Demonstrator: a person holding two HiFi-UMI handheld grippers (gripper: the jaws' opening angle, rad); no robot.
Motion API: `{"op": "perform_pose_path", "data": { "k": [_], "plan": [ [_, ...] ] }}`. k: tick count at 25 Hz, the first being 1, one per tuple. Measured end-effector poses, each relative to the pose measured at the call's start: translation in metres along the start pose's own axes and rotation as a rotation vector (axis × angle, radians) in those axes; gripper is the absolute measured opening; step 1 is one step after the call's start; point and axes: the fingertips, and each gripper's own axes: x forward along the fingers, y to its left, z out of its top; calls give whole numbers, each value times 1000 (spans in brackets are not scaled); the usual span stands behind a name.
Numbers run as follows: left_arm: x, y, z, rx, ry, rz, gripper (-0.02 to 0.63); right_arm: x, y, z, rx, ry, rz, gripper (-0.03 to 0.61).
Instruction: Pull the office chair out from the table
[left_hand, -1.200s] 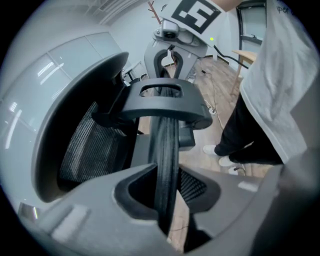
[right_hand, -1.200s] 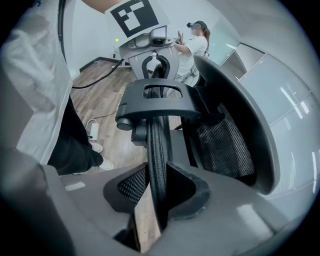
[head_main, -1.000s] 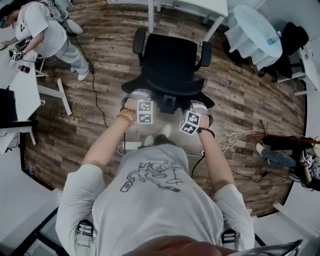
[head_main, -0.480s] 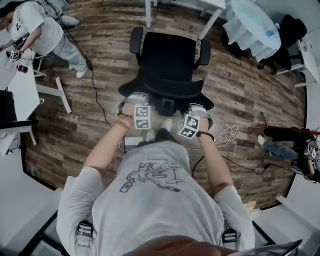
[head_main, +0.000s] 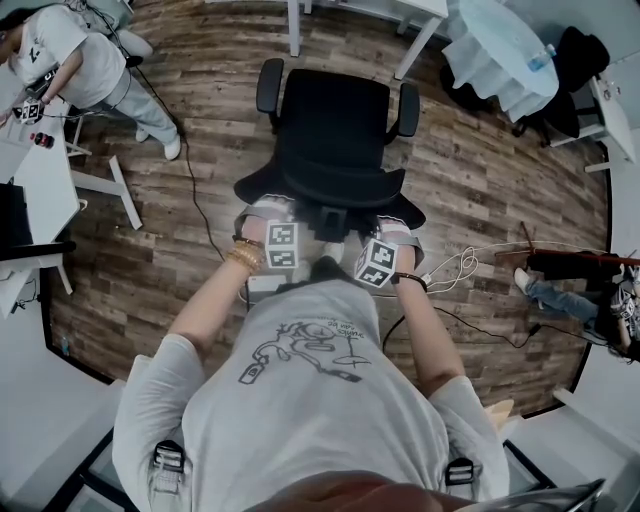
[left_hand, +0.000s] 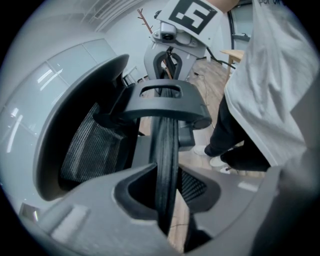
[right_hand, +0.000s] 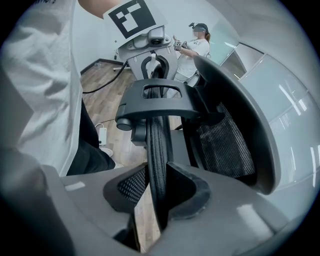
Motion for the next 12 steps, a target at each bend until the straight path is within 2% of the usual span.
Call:
{"op": "perform_pose_path", "data": {
  "k": [8, 12],
  "plan": [
    [-3, 4, 1, -19, -12, -1, 118, -2, -2, 2, 2, -5, -9, 115],
    [-11, 8, -1, -45, -34, 1, 137, -6, -5, 7, 63, -35, 17, 137]
  ]
}}
